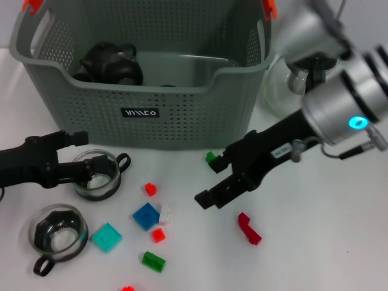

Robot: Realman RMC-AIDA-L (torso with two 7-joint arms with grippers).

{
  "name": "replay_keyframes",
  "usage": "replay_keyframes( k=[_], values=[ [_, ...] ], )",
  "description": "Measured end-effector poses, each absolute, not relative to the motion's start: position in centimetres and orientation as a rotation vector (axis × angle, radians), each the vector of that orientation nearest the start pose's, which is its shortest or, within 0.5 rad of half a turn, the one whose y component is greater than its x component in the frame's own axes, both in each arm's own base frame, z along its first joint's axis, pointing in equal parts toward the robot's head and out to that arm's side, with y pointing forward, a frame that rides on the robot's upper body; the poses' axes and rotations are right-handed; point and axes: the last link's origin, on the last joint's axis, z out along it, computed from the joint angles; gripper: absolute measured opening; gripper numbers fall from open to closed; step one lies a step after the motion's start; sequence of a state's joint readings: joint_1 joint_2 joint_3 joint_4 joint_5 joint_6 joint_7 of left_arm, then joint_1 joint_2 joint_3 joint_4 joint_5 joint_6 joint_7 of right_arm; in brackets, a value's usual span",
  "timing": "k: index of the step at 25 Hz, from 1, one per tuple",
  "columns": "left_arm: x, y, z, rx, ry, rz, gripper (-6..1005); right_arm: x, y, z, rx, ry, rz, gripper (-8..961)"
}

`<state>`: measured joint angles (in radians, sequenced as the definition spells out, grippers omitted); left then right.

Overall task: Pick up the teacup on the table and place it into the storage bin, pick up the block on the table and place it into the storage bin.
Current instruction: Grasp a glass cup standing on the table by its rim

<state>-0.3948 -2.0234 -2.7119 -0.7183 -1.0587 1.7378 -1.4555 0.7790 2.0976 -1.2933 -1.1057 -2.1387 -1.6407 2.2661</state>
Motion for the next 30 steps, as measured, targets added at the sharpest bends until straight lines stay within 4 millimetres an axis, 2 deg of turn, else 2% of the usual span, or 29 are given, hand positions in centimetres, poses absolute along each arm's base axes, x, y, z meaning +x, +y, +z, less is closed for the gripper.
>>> replay_keyframes(
  k=[6, 9, 12, 14, 15, 17, 20, 22, 25, 30],
  values=[
    [-31.5, 28.9, 5.9, -2.553, -0.839, -0.766, 914, 17.4, 34.5, -1.7, -3.066, 0.774, 0.468, 944],
    [-31.2, 29.1, 5.8, -2.565, -0.831, -0.764, 914, 20.5, 33.5, -1.8, -3.031, 0.679, 0.63, 944],
    [-30.9, 29.0, 6.3, -2.601, -0.851, -0.753, 914, 22.0, 32.4, -2.0, -3.007, 0.551, 0.723, 944],
    [-30.7, 28.9, 6.8, -2.621, -0.857, -0.747, 914, 22.6, 31.9, -2.1, -2.984, 0.489, 0.752, 944],
    [-29.7, 28.2, 8.6, -2.715, -0.854, -0.699, 914, 22.8, 31.7, -2.1, -2.977, 0.46, 0.758, 944],
    [-28.9, 27.9, 9.8, -2.773, -0.851, -0.618, 914, 23.0, 31.5, -2.2, -2.964, 0.412, 0.764, 944],
    [-27.2, 28.2, 10.9, -2.849, -0.83, -0.336, 914, 23.1, 31.5, -2.3, -2.958, 0.385, 0.765, 944],
    [-25.9, 28.7, 10.6, -2.893, -0.788, -0.131, 914, 23.1, 31.6, -2.2, -2.952, 0.385, 0.765, 944],
    [-23.6, 30.1, 9.0, -2.955, -0.735, 0.146, 914, 23.1, 31.7, -2.2, -2.943, 0.387, 0.765, 945],
    [-20.9, 31.9, 5.8, -2.974, -0.664, 0.394, 913, 23.2, 31.7, -2.2, -2.926, 0.405, 0.784, 945]
  ],
)
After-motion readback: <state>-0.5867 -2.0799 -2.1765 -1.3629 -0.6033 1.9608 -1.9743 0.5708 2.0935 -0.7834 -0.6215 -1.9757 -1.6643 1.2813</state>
